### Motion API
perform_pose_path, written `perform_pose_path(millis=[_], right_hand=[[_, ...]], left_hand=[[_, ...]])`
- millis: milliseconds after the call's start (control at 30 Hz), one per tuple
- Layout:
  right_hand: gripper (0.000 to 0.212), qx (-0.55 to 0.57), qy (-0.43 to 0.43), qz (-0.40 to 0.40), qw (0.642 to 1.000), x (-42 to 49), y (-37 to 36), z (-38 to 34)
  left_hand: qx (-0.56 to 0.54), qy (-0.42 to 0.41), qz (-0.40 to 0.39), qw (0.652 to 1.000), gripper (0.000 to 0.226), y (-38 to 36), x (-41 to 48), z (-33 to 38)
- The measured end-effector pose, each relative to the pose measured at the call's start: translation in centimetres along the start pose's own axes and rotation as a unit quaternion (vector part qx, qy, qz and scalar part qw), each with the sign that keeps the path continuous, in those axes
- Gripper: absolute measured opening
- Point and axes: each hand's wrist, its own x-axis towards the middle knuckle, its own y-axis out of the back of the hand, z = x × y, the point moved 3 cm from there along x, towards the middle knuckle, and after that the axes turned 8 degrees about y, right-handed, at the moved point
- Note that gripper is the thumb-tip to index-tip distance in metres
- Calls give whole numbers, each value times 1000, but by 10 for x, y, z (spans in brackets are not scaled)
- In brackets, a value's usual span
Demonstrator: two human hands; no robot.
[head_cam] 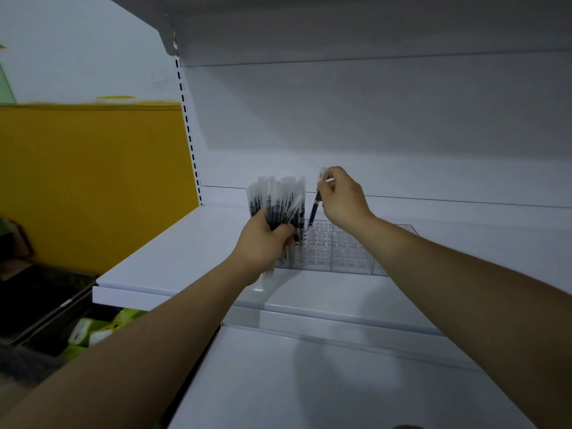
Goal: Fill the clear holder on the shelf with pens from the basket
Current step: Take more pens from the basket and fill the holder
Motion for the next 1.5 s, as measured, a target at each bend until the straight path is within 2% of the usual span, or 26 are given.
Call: perform_pose_path(millis=[233,433,500,600,667,733,833,933,1067,1167,1267,1333,1400,1500], right_hand=[[21,-60,-27,-56,996,9,-16,10],[27,-124,-54,-109,985,10,-21,18],[34,-139,-47,-92,985,5,-20,16],[27,-91,13,5,996,-7,-8,-1],[32,-25,32,24,999,-19,1,-15],[37,9,36,-10,999,-31,5,-27],[21,44,26,-63,997,-40,5,-33],[12,71,8,-73,995,-40,7,-33],[17,79,-13,-100,992,-42,8,-34],[14,117,-32,-68,990,-35,10,-33],[14,180,-56,34,982,-20,22,-31],[15,161,-45,85,982,-12,29,-28],[13,120,-38,89,988,-8,27,-20],[9,70,-38,54,995,-8,16,-12]], left_hand=[[-20,-6,7,1000,17,4,-1,1],[-45,6,-10,999,11,5,-3,2],[-54,11,-10,998,13,5,-5,2],[-59,12,-6,998,12,5,-7,2],[-52,6,-1,999,14,4,-7,4],[-50,-3,-2,999,15,0,-8,8],[-34,-18,-7,999,17,-6,-9,13],[-34,-16,-17,999,15,-10,-10,13],[-23,-28,-21,999,14,-12,-13,13],[-29,-21,-9,999,14,-7,-12,10],[-51,7,-3,999,17,0,-9,2],[-62,20,-7,998,15,3,-8,-2],[-61,21,-13,998,12,4,-7,-3],[-66,14,-25,997,10,3,-7,-1]])
